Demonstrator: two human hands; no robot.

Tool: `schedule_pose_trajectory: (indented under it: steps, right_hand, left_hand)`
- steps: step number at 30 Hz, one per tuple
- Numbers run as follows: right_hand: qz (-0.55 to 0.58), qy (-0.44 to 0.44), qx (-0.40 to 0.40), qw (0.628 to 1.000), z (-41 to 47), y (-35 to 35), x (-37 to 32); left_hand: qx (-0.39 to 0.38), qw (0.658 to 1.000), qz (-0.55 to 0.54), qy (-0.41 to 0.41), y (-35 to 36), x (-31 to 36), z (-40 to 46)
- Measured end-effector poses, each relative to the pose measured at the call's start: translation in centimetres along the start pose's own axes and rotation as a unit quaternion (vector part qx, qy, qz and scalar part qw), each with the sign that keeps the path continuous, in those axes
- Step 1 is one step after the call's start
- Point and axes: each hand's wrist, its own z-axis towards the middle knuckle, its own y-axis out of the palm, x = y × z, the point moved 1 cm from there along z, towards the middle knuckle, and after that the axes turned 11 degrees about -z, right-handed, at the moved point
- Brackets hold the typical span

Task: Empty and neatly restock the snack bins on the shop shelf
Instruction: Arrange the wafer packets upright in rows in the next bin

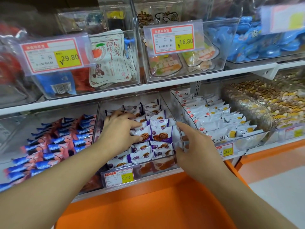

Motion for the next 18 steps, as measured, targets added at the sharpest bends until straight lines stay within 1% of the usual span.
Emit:
schedule_pose_trajectory:
  steps: [4, 7, 9, 11, 12, 14, 16, 18]
  right_hand:
    - [0.021, -0.006, -0.014, 1.0, -0.2, -0.6, 0.1]
    - [0.0, 0.012, -0.019, 1.0, -0.6, -2.3, 0.1]
    - [-0.033, 0.015, -0.044, 0.998, -1.0, -4.3, 0.5]
    - [-0.044, 0.009, -0.109, 0.993, -1.9, -5.8, 1.3]
    - [-0.029, 0.006, -0.149, 0.988, -2.3, -6.0, 2.0]
    - [-0.001, 0.033, -0.249, 0.968, -3.7, -4.5, 4.0]
    - [-0.017, 0.072, -0.356, 0.932, -5.3, -0.9, 7.4]
    - [-0.086, 0.085, -0.457, 0.881, -7.3, 3.4, 12.0]
  left_hand:
    - [0.023, 0.998, -0.05, 0.007, -0.6, 0.0, -1.4]
    - [0.069, 0.986, -0.141, 0.055, -1.3, 1.3, -4.3]
    - [0.067, 0.968, -0.223, 0.095, -1.2, 2.8, -7.3]
    - [0.011, 0.945, -0.309, 0.11, 0.9, 4.1, -10.9]
    - [-0.024, 0.935, -0.336, 0.11, 2.4, 4.5, -12.3]
    - [-0.093, 0.926, -0.353, 0.098, 6.9, 4.7, -15.0]
    - [-0.161, 0.923, -0.34, 0.074, 12.3, 4.5, -17.1]
    - [-0.225, 0.919, -0.321, 0.054, 17.8, 4.4, -18.5]
